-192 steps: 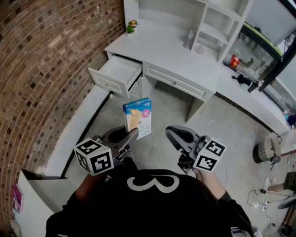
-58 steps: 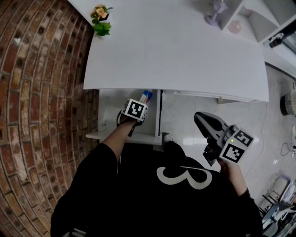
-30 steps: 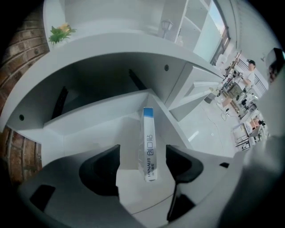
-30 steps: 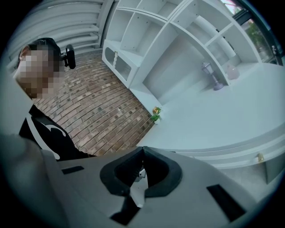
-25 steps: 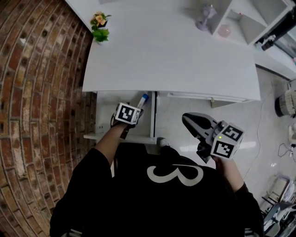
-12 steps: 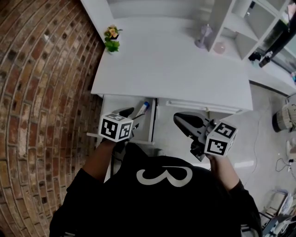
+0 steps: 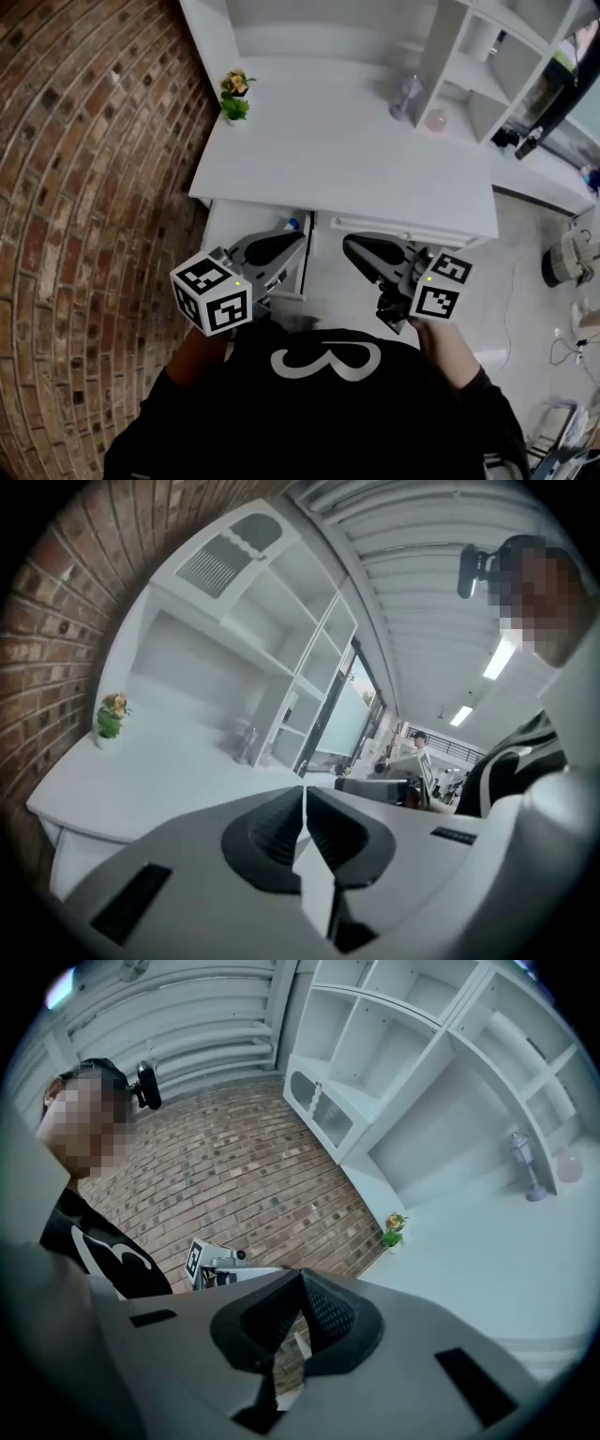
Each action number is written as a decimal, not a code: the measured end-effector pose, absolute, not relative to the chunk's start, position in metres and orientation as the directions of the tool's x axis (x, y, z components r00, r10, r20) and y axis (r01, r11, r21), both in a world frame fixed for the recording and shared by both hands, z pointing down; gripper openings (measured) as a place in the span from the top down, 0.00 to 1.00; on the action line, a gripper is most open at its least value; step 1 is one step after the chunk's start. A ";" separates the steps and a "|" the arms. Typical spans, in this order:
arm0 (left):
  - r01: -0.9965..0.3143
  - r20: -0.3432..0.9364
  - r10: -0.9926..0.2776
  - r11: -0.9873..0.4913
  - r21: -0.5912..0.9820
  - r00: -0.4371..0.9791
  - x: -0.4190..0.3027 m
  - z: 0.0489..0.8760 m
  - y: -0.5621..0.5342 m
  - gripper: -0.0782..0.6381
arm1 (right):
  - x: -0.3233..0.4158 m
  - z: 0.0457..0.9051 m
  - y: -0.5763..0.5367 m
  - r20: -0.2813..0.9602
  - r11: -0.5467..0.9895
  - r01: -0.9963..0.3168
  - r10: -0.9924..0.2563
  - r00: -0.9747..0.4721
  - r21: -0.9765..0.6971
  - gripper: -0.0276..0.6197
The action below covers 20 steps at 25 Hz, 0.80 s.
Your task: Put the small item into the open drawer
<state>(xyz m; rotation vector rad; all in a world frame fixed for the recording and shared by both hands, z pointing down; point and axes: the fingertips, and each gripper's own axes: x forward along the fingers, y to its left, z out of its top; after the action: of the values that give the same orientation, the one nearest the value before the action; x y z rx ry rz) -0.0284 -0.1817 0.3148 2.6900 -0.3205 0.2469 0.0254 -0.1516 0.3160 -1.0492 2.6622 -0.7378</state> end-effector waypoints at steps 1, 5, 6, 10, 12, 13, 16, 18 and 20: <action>-0.254 0.201 -0.188 -0.889 0.382 0.961 -0.030 0.308 -0.180 0.88 | 0.024 0.314 -0.150 0.003 0.631 -0.584 -0.678 -0.735 -0.511 0.94; -0.205 0.117 -0.171 -0.882 0.424 0.978 -0.033 0.283 -0.179 0.89 | 0.027 0.301 -0.157 -0.045 0.621 -0.587 -0.706 -0.707 -0.519 0.94; -0.203 0.116 -0.169 -0.884 0.421 0.979 -0.033 0.281 -0.178 0.89 | 0.028 0.298 -0.159 -0.062 0.614 -0.583 -0.715 -0.696 -0.532 0.94; -0.207 0.127 -0.171 -0.903 0.376 0.977 -0.036 0.276 -0.176 0.89 | 0.023 0.288 -0.163 -0.099 0.629 -0.575 -0.715 -0.692 -0.524 0.94; -0.208 0.126 -0.172 -0.903 0.376 0.977 -0.037 0.277 -0.176 0.89 | 0.018 0.285 -0.163 -0.111 0.641 -0.575 -0.711 -0.695 -0.508 0.94; -0.208 0.127 -0.172 -0.902 0.379 0.977 -0.038 0.277 -0.177 0.89 | 0.016 0.285 -0.163 -0.114 0.646 -0.572 -0.707 -0.698 -0.505 0.94; -0.209 0.129 -0.172 -0.900 0.382 0.977 -0.041 0.278 -0.178 0.89 | 0.011 0.289 -0.163 -0.104 0.654 -0.567 -0.696 -0.710 -0.501 0.94; -0.209 0.129 -0.172 -0.897 0.389 0.977 -0.042 0.278 -0.180 0.89 | 0.010 0.289 -0.163 -0.101 0.655 -0.566 -0.694 -0.713 -0.501 0.94; -0.206 0.132 -0.167 -0.895 0.395 0.977 -0.040 0.279 -0.181 0.89 | 0.011 0.288 -0.163 -0.103 0.658 -0.565 -0.692 -0.715 -0.497 0.94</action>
<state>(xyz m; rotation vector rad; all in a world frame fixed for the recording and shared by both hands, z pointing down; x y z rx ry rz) -0.0400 -0.1807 0.2794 2.7066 -0.2674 0.1314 0.0109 -0.1631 0.2875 -1.0080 2.5933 -0.6364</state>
